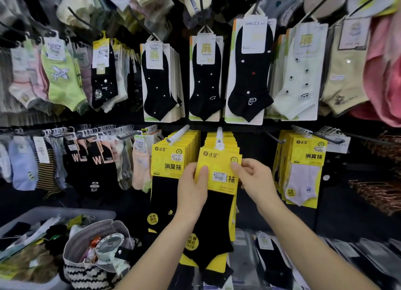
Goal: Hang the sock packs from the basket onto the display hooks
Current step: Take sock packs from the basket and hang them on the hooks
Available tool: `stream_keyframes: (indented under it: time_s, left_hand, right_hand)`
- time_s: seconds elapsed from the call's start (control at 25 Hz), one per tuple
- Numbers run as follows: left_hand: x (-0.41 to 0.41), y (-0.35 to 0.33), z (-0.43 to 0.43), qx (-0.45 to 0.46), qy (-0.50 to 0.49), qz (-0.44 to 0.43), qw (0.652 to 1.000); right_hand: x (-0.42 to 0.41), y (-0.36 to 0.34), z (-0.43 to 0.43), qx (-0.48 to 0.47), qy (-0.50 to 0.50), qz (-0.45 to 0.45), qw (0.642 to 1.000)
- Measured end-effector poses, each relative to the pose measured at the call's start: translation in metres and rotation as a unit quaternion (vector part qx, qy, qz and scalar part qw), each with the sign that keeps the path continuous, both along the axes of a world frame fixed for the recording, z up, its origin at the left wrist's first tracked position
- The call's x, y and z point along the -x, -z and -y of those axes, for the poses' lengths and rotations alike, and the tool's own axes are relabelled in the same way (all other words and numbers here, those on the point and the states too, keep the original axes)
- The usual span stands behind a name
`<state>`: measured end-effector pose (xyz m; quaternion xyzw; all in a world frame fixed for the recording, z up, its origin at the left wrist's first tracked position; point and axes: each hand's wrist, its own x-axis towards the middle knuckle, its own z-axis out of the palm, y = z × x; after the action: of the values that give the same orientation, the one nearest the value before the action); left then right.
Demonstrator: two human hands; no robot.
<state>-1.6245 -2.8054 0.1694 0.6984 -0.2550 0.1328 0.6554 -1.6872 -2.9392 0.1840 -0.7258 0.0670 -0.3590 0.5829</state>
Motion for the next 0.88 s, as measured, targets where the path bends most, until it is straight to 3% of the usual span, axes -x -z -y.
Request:
stream_keyframes:
  time_s: [0.28,0.64,0.76,0.88]
  left_hand:
    - [-0.015,-0.027,0.022,-0.006,0.002,-0.086,0.996]
    - [-0.016,-0.029,0.015,-0.012,0.023,-0.150,0.988]
    - [-0.023,-0.021,0.010,-0.093,-0.008,-0.105,0.990]
    - [-0.030,-0.010,0.002,-0.281,-0.110,0.010,0.953]
  right_hand:
    - [-0.028,-0.026,0.013,0.043,0.083,-0.073,0.993]
    - [-0.034,-0.023,0.016,0.033,0.084,-0.095,0.991]
    - [-0.035,-0.015,0.014,0.060,0.095,-0.113,0.987]
    - [-0.031,-0.004,0.018,0.123,0.126,-0.127,0.976]
